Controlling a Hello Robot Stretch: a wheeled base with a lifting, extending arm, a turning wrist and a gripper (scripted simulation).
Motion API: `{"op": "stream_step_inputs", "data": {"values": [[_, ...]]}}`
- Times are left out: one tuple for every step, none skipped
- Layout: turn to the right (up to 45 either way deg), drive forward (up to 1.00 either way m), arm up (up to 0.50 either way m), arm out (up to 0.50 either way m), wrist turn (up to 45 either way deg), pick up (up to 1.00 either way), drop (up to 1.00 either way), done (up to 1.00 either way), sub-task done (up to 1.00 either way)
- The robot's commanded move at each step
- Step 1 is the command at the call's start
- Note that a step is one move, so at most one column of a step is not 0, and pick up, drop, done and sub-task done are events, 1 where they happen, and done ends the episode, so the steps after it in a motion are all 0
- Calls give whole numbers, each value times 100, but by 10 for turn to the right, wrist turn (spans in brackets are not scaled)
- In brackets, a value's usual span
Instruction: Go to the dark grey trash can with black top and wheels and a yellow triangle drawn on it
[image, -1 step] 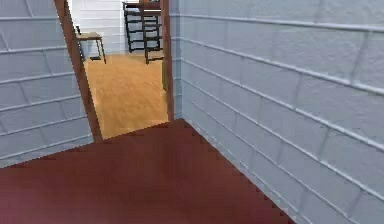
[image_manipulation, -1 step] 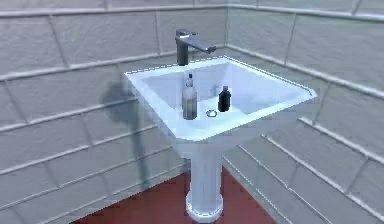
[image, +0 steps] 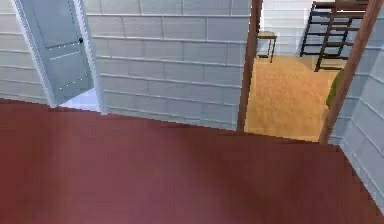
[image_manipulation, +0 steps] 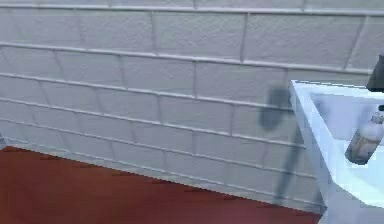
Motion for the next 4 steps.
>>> {"op": "stream_step_inputs", "data": {"values": [[-330,0,0,0,0,0,0,0,0],[0,100,0,0,0,0,0,0,0],[0,100,0,0,0,0,0,0,0],[-30,0,0,0,0,0,0,0,0]]}}
